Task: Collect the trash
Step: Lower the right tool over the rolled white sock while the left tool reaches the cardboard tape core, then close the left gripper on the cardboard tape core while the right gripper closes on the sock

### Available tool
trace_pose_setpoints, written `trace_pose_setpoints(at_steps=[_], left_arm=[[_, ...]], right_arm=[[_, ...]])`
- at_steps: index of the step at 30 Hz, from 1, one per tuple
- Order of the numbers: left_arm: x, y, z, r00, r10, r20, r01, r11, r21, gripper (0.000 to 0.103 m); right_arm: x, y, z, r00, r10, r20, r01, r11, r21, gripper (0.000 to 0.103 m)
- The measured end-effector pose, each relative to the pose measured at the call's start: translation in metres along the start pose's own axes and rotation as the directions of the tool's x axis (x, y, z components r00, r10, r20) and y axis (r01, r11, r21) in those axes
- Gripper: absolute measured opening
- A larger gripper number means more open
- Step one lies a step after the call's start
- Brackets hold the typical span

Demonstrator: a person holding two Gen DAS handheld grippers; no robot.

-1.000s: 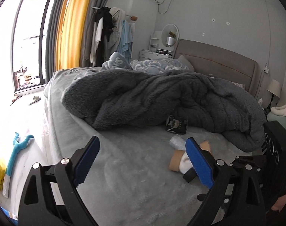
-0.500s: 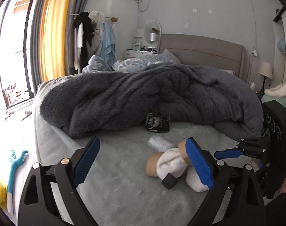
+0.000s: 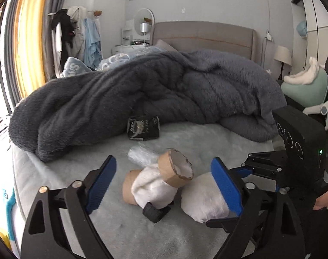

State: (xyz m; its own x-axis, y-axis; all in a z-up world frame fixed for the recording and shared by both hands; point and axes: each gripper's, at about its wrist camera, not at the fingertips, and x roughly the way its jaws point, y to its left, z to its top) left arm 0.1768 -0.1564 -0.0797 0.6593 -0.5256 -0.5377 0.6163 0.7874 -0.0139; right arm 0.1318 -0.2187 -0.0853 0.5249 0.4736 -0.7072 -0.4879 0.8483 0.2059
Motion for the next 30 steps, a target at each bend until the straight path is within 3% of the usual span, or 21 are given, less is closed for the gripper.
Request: trace_pose_setpoints(at_steps=[5, 13, 30], left_arm=[[0.012, -0.006, -0.003, 1.000, -0.011, -0.027, 0.013, 0.999, 0.042, 0.087], [0.027, -0.019, -0.009, 0.997, 0.048, -0.053, -0.041, 0.990, 0.136, 0.080], [0.049, -0.018, -0.012, 0.996, 0.069, -0.059, -0.061, 0.989, 0.132, 0.054]], right_arm=[[-0.001, -0.006, -0.005, 1.000, -0.002, -0.008, 0.003, 1.000, 0.011, 0.081], [-0.003, -0.016, -0.011, 1.000, 0.025, -0.008, -0.025, 0.999, 0.048, 0.081], [-0.002, -0.017, -0.010, 0.999, 0.034, -0.011, -0.033, 0.998, 0.061, 0.081]])
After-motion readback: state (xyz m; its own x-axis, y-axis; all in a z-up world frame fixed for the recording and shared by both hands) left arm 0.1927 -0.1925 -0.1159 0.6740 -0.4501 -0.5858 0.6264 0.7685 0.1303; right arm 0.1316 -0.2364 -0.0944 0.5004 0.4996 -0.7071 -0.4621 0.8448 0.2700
